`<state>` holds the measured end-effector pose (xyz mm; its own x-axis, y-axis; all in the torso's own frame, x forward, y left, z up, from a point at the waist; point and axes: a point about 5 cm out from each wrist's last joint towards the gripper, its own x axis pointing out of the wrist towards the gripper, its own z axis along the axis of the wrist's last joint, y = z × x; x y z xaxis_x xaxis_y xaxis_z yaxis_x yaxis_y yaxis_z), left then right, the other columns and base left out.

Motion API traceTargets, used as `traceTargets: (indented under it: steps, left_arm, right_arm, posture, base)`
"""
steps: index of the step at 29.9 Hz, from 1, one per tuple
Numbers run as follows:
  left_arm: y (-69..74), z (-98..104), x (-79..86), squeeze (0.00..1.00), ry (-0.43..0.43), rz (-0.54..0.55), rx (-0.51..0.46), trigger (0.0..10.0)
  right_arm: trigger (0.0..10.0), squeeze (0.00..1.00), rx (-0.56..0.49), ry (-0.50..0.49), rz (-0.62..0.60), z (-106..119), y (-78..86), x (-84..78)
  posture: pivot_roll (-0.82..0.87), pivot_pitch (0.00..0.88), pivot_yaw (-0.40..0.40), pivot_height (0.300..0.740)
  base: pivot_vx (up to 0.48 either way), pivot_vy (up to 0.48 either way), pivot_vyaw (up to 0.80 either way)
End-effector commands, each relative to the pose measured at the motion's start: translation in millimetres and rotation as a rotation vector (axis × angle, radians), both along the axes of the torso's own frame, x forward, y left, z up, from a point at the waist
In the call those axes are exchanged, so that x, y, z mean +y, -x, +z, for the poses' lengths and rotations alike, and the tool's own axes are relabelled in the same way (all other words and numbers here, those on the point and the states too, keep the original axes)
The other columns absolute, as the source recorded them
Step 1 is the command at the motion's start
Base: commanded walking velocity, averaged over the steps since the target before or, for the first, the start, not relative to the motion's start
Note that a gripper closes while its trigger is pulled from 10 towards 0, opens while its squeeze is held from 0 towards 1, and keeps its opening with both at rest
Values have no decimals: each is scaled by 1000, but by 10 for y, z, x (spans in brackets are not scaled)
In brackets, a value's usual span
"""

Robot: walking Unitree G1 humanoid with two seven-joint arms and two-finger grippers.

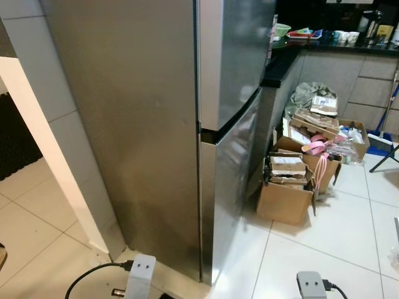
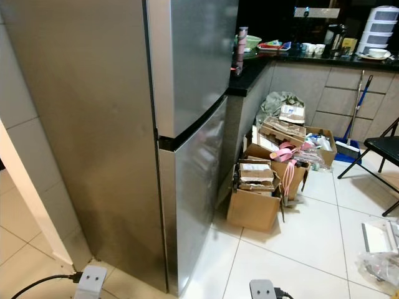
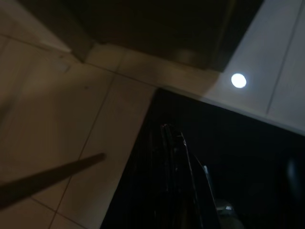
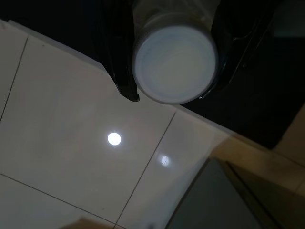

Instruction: Restocking fridge

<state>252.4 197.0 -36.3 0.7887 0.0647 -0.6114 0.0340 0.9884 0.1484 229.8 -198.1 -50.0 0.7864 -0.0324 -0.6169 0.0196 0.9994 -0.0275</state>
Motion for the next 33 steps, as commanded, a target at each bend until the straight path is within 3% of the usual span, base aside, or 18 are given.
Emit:
traceTargets:
  steps: [1,13,33]
  left_arm:
    - [56,-48,-6,0,7,3,28,10000]
    - [41,-46,9,0,-4,-1,58,10000]
    - [-32,9,-1,0,1,14,28,10000]
  right_arm:
    - [10000,0,-14,3,2,29,-40,-3]
    - [10000,0,-15,-5,-5,19,-29,19]
    - [10000,0,-19,-3,-11,36,-49,-11]
  posture:
    - [-35,73,0,740]
    - [-31,79,8,740]
    - [-35,75,11,740]
  base:
    - [-315,0,0]
    - [-25,0,0]
    - [0,0,0]
